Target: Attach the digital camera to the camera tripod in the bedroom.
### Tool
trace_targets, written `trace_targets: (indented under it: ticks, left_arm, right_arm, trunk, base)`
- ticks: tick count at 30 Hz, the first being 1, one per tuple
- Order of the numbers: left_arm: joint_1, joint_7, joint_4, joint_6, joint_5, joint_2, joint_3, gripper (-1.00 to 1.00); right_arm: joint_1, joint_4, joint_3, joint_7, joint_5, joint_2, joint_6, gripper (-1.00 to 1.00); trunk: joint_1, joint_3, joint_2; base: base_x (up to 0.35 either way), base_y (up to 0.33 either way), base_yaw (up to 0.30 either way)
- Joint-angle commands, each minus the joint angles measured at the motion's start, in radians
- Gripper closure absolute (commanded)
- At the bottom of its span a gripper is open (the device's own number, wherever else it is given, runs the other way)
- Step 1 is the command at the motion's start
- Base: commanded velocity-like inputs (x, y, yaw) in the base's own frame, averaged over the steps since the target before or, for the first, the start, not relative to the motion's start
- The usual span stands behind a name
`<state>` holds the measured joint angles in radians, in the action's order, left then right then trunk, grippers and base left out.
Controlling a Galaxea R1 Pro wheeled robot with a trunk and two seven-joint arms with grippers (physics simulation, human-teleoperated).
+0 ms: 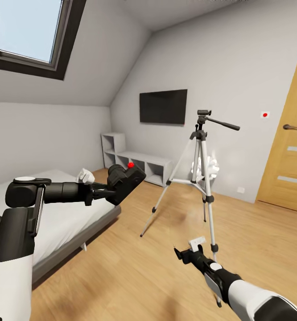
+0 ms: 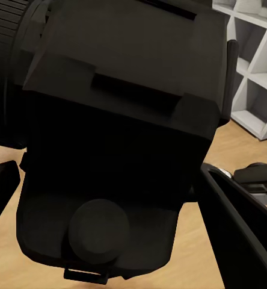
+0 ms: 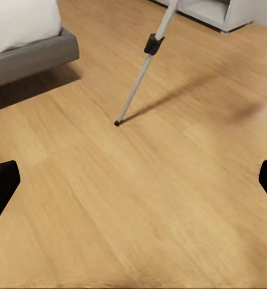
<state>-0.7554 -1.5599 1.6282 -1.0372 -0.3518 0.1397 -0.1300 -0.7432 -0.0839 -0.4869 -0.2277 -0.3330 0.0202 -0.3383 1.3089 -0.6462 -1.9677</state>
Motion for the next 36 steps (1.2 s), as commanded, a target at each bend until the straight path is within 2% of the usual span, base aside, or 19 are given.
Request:
trace_targets:
  ticks: [1, 7, 17, 20, 24, 25, 36]
  left_arm:
    - [-0.001, -0.011, 0.001, -0.01, -0.01, 0.0, 0.0, 1.0]
    - [-0.001, -0.011, 0.001, -0.01, -0.01, -0.001, 0.0, 1.0]
    - [-0.001, -0.011, 0.001, -0.01, -0.01, -0.003, 0.0, 1.0]
    - [-0.001, -0.011, 0.001, -0.01, -0.01, -0.003, 0.0, 1.0]
    - [-0.001, -0.011, 0.001, -0.01, -0.01, -0.003, 0.001, 1.0]
    - [-0.001, -0.011, 0.001, -0.01, -0.01, -0.003, 0.001, 1.0]
    - [-0.001, -0.011, 0.001, -0.01, -0.01, -0.003, 0.001, 1.0]
  right_arm:
    - [-0.001, 0.026, -0.005, -0.005, -0.011, -0.002, -0.007, -1.0]
    - [-0.001, 0.098, -0.005, -0.005, -0.011, -0.007, -0.047, -1.0]
    - [-0.001, 0.118, -0.005, 0.004, -0.011, -0.008, -0.057, -1.0]
    - [-0.001, 0.118, -0.005, 0.045, -0.01, -0.008, -0.058, -1.0]
    - [-0.001, 0.117, -0.005, 0.163, -0.011, -0.008, -0.06, -1.0]
    - [-0.001, 0.116, -0.005, 0.172, -0.011, -0.008, -0.06, -1.0]
    - [-0.001, 0.118, -0.005, 0.174, -0.011, -0.02, -0.059, -1.0]
  trunk:
    - [-0.004, 0.002, 0.007]
    - [-0.027, 0.021, 0.049]
    - [-0.065, 0.052, 0.119]
    - [-0.077, 0.062, 0.14]
    - [-0.092, 0.074, 0.168]
    - [-0.096, 0.077, 0.175]
    - [-0.138, 0.112, 0.252]
  base:
    - [0.0, 0.0, 0.0]
    - [0.0, 0.0, 0.0]
    - [0.0, 0.0, 0.0]
    - [0.0, 0.0, 0.0]
    - [0.0, 0.0, 0.0]
    - [0.0, 0.0, 0.0]
    - [0.0, 0.0, 0.0]
